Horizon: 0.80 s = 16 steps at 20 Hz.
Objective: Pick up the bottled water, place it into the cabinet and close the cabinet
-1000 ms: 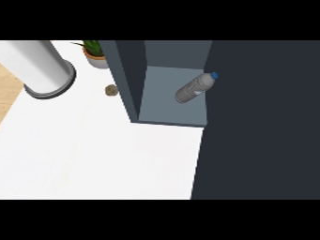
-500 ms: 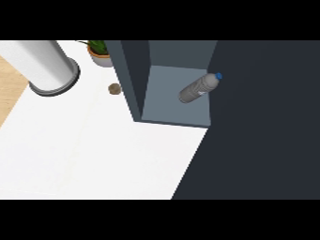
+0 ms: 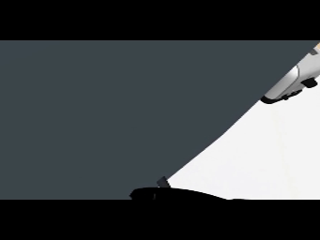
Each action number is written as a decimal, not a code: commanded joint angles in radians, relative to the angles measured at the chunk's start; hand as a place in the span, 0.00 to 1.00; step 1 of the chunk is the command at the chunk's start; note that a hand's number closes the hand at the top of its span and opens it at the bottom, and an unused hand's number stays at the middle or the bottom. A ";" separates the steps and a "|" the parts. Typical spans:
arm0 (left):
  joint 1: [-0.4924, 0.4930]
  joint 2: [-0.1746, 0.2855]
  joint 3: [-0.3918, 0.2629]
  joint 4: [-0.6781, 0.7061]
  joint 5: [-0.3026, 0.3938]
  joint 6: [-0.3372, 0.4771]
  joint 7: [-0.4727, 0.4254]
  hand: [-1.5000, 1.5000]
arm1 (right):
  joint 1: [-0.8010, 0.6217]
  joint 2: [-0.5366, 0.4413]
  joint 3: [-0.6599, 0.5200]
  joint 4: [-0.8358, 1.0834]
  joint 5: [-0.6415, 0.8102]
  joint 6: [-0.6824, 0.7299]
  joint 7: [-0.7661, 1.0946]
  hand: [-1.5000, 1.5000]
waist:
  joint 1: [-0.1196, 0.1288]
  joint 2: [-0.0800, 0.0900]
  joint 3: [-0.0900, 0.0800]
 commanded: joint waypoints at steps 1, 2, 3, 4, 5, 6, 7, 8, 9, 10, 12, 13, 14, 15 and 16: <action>0.049 -0.003 0.048 0.057 0.011 -0.098 -0.035 0.00 | -0.244 0.036 -0.001 0.166 -0.107 -0.042 -0.004 1.00 | -0.001 0.008 0.004; 0.063 -0.015 0.031 0.036 -0.004 -0.076 -0.024 0.00 | -0.316 0.036 -0.037 0.220 -0.127 -0.050 -0.013 1.00 | -0.018 0.009 0.006; 0.114 -0.011 0.078 0.025 0.002 -0.105 -0.042 0.00 | -0.336 0.036 -0.034 0.245 -0.142 -0.051 -0.007 1.00 | -0.026 0.005 0.008; 0.093 -0.012 0.105 0.080 0.015 -0.117 -0.043 0.00 | -0.370 0.037 -0.037 0.312 -0.150 -0.037 -0.042 1.00 | -0.040 0.009 0.007; 0.153 -0.033 0.121 0.057 -0.004 -0.149 -0.071 0.00 | -0.363 0.037 -0.042 0.334 -0.166 -0.053 -0.037 1.00 | -0.043 0.005 0.008; 0.185 -0.042 0.131 0.049 -0.011 -0.158 -0.081 0.00 | -0.411 0.037 -0.062 0.347 -0.201 -0.107 -0.008 1.00 | -0.038 0.003 0.008; 0.179 -0.041 0.155 0.109 0.010 -0.197 -0.079 0.00 | -0.379 0.037 -0.092 0.391 -0.210 -0.070 -0.042 1.00 | -0.054 0.007 0.008; 0.209 -0.060 0.164 0.070 -0.012 -0.194 -0.088 0.00 | -0.358 0.037 -0.059 0.395 -0.234 -0.088 -0.041 1.00 | -0.059 0.005 0.009; 0.210 -0.038 0.192 0.057 0.025 -0.176 -0.045 0.00 | -0.395 0.037 -0.107 0.412 -0.254 -0.102 -0.037 1.00 | -0.068 0.007 0.010; 0.178 -0.039 0.191 0.060 0.030 -0.174 -0.030 0.00 | -0.358 0.038 -0.087 0.473 -0.252 -0.047 -0.073 1.00 | -0.077 0.011 0.010; 0.219 -0.059 0.216 0.042 0.029 -0.202 -0.019 0.00 | -0.334 0.038 -0.129 0.467 -0.276 -0.016 -0.033 1.00 | -0.088 0.008 0.010; 0.225 -0.093 0.209 0.027 0.004 -0.187 -0.035 0.00 | -0.319 0.033 -0.143 0.525 -0.252 0.020 -0.048 1.00 | -0.087 0.009 0.010; 0.264 -0.107 0.241 0.099 -0.025 -0.266 -0.074 0.00 | -0.306 0.012 -0.166 0.546 -0.268 0.057 -0.049 1.00 | -0.078 0.008 0.010; 0.239 -0.133 0.217 0.062 -0.045 -0.236 -0.061 0.00 | -0.297 0.027 -0.159 0.573 -0.257 0.076 -0.062 1.00 | -0.089 0.009 0.010; 0.278 -0.146 0.222 0.031 -0.051 -0.240 -0.052 0.00 | -0.319 0.031 -0.189 0.593 -0.259 0.059 -0.055 1.00 | -0.086 0.008 0.010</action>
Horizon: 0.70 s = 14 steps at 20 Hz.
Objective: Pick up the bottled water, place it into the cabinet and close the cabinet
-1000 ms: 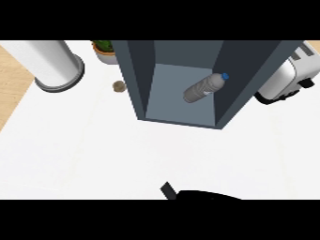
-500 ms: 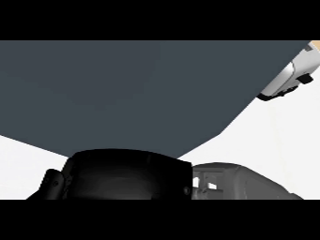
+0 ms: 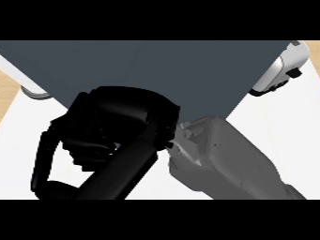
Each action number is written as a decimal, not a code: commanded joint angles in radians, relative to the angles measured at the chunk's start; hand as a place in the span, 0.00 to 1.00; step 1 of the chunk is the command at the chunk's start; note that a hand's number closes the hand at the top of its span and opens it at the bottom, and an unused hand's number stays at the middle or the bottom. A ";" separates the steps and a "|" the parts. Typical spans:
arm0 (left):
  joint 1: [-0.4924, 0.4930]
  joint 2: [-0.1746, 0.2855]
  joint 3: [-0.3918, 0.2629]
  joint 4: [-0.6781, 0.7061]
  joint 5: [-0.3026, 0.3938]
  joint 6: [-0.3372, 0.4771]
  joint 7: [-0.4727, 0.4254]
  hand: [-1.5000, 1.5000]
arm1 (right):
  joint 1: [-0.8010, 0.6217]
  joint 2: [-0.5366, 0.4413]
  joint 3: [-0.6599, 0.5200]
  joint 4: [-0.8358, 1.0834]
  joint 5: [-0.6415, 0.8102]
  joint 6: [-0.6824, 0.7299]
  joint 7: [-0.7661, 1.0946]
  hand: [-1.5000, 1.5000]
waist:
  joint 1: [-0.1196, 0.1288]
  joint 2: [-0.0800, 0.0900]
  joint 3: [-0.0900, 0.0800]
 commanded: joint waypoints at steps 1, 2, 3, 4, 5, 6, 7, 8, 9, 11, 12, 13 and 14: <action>0.047 -0.047 0.039 -0.001 -0.013 -0.078 -0.020 0.00 | 0.071 -0.046 -0.059 0.093 -0.007 0.098 -0.026 1.00 | -0.015 0.005 0.001; 0.053 -0.053 0.047 -0.030 -0.002 -0.082 -0.001 0.00 | 0.067 -0.065 -0.081 0.058 -0.029 0.086 0.015 1.00 | -0.022 0.003 0.002; 0.033 -0.047 0.087 0.026 0.006 -0.108 -0.001 0.00 | 0.043 -0.020 -0.078 0.146 0.016 0.108 -0.044 1.00 | -0.018 0.005 0.001; 0.069 -0.101 0.049 -0.011 -0.059 -0.097 -0.023 0.00 | 0.077 -0.050 -0.105 0.151 0.007 0.125 -0.052 1.00 | -0.014 0.004 0.001; 0.047 -0.049 0.095 0.002 -0.009 -0.116 0.021 0.00 | 0.023 -0.020 -0.122 0.237 0.030 0.138 -0.081 1.00 | -0.012 0.007 0.001; 0.025 -0.080 0.072 0.030 -0.028 -0.111 0.009 0.00 | 0.088 -0.085 -0.130 0.242 0.023 0.219 -0.086 1.00 | -0.020 0.009 0.001; 0.028 -0.070 0.106 0.029 -0.005 -0.121 0.036 0.00 | 0.017 -0.052 -0.166 0.241 0.027 0.139 -0.071 1.00 | -0.022 0.005 0.001; 0.015 -0.081 0.084 0.037 -0.025 -0.135 0.028 0.00 | 0.051 -0.076 -0.179 0.311 0.051 0.202 -0.126 1.00 | -0.018 0.009 0.000; 0.008 -0.107 0.066 -0.012 -0.039 -0.081 0.049 0.00 | 0.020 -0.042 -0.180 0.354 0.094 0.185 -0.168 1.00 | -0.017 0.009 0.001; 0.013 -0.109 0.086 -0.012 -0.032 -0.108 0.071 0.00 | 0.035 -0.075 -0.202 0.356 0.114 0.257 -0.211 1.00 | -0.021 0.008 0.001; 0.020 -0.143 0.078 -0.028 -0.077 -0.101 0.048 0.00 | -0.043 -0.062 -0.223 0.417 0.138 0.256 -0.230 1.00 | -0.009 0.009 0.001; -0.033 -0.106 0.107 0.076 -0.023 -0.163 0.060 0.00 | -0.014 -0.082 -0.216 0.376 0.150 0.279 -0.240 1.00 | -0.025 0.008 0.000; -0.024 -0.148 0.088 0.037 -0.061 -0.136 0.055 0.00 | -0.011 -0.096 -0.219 0.369 0.161 0.280 -0.234 1.00 | -0.026 0.006 0.000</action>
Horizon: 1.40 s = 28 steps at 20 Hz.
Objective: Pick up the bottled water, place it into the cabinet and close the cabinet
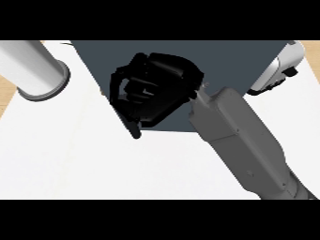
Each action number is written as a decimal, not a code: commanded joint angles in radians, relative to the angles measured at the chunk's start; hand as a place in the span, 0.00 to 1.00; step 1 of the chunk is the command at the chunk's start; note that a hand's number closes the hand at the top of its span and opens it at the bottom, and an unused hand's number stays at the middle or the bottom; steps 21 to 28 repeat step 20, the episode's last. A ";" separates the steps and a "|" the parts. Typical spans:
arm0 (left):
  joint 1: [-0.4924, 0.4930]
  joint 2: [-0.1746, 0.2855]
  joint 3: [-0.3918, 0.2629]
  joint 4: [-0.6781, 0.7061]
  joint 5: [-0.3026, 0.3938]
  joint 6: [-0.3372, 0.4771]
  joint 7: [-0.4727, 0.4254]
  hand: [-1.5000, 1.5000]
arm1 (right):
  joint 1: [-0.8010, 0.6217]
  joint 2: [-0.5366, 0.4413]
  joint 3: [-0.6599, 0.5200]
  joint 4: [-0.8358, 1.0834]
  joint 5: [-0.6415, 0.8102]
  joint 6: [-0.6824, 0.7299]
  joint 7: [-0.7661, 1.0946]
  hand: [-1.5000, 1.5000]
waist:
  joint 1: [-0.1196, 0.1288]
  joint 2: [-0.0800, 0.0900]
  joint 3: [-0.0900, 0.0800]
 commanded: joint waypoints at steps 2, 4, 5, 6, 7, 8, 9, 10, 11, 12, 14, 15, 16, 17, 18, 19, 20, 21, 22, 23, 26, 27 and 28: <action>-0.003 -0.028 0.021 0.003 -0.003 -0.053 0.007 0.00 | -0.040 -0.040 -0.090 0.120 0.103 0.041 -0.140 1.00 | 0.000 0.011 0.005; 0.017 -0.020 0.045 -0.034 0.018 -0.057 0.036 0.00 | -0.095 -0.030 -0.106 0.113 0.112 -0.003 -0.123 1.00 | 0.000 0.008 0.005; -0.011 -0.020 0.031 -0.037 0.008 -0.027 0.050 0.00 | -0.092 -0.051 -0.112 0.144 0.136 0.024 -0.150 1.00 | -0.003 0.012 0.005; 0.017 -0.045 0.026 -0.083 -0.008 -0.015 0.054 0.00 | -0.115 -0.043 -0.124 0.140 0.123 0.019 -0.140 1.00 | 0.003 0.010 0.006; -0.003 -0.049 0.016 -0.025 -0.013 -0.047 0.046 0.00 | -0.115 -0.070 -0.146 0.117 0.109 0.028 -0.138 0.00 | -0.006 0.009 0.005; -0.021 -0.045 0.025 -0.007 -0.011 -0.061 0.039 0.00 | -0.154 -0.017 -0.136 0.148 0.154 -0.034 -0.169 0.00 | 0.003 0.011 0.003; -0.036 -0.039 0.028 -0.025 0.003 -0.024 0.058 0.00 | -0.170 -0.025 -0.153 0.141 0.156 -0.050 -0.174 0.00 | -0.002 0.012 0.004; -0.016 -0.069 -0.004 -0.052 -0.037 -0.011 0.060 0.00 | -0.145 -0.032 -0.140 0.134 0.198 -0.045 -0.217 0.00 | 0.000 0.011 0.004; -0.018 -0.057 0.012 -0.087 0.009 0.008 0.079 0.00 | -0.176 -0.034 -0.150 0.129 0.204 -0.085 -0.195 0.00 | -0.001 0.010 0.005; -0.028 -0.025 0.051 -0.017 0.023 -0.058 0.070 0.00 | -0.176 -0.032 -0.150 0.120 0.213 -0.094 -0.203 0.00 | -0.002 0.009 0.004; -0.025 -0.054 0.024 -0.039 -0.013 -0.043 0.068 0.00 | -0.189 -0.060 -0.173 0.139 0.228 -0.095 -0.217 0.00 | 0.006 0.012 0.004; -0.062 -0.062 0.004 -0.031 -0.034 -0.024 0.069 0.00 | -0.206 -0.032 -0.166 0.154 0.232 -0.116 -0.212 0.00 | -0.001 0.014 0.003; -0.055 -0.056 0.021 -0.042 -0.031 -0.027 0.070 0.00 | -0.216 -0.045 -0.176 0.152 0.234 -0.115 -0.213 0.00 | 0.006 0.014 0.003; -0.051 -0.046 0.027 -0.046 -0.018 -0.039 0.079 0.00 | -0.234 -0.049 -0.184 0.148 0.231 -0.122 -0.205 0.00 | 0.010 0.013 0.004; -0.066 -0.053 0.005 -0.059 -0.023 -0.025 0.089 0.00 | -0.223 -0.056 -0.185 0.164 0.231 -0.104 -0.212 0.00 | 0.006 0.018 0.004; -0.078 -0.060 0.002 -0.050 -0.054 -0.013 0.085 0.00 | -0.217 -0.027 -0.174 0.159 0.252 -0.137 -0.234 0.00 | 0.005 0.016 0.003; -0.074 -0.077 -0.026 -0.060 -0.069 -0.031 0.080 0.00 | -0.234 -0.039 -0.192 0.170 0.229 -0.122 -0.216 0.00 | 0.012 0.017 0.003; -0.074 -0.077 -0.026 -0.060 -0.069 -0.031 0.080 0.00 | -0.234 -0.039 -0.192 0.170 0.229 -0.122 -0.216 0.00 | 0.012 0.017 0.003; -0.074 -0.077 -0.026 -0.060 -0.069 -0.031 0.080 0.00 | -0.234 -0.039 -0.192 0.170 0.229 -0.122 -0.216 0.00 | 0.012 0.017 0.003; -0.074 -0.077 -0.026 -0.060 -0.069 -0.031 0.080 0.00 | -0.234 -0.039 -0.192 0.170 0.229 -0.122 -0.216 0.00 | 0.012 0.017 0.003; -0.074 -0.077 -0.026 -0.060 -0.069 -0.031 0.080 0.00 | -0.234 -0.039 -0.192 0.170 0.229 -0.122 -0.216 0.00 | 0.012 0.017 0.003; -0.074 -0.077 -0.026 -0.060 -0.069 -0.031 0.080 0.00 | -0.234 -0.039 -0.192 0.170 0.229 -0.122 -0.216 0.00 | 0.012 0.017 0.003; -0.074 -0.077 -0.026 -0.060 -0.069 -0.031 0.080 0.00 | -0.234 -0.039 -0.192 0.170 0.229 -0.122 -0.216 0.00 | 0.012 0.017 0.003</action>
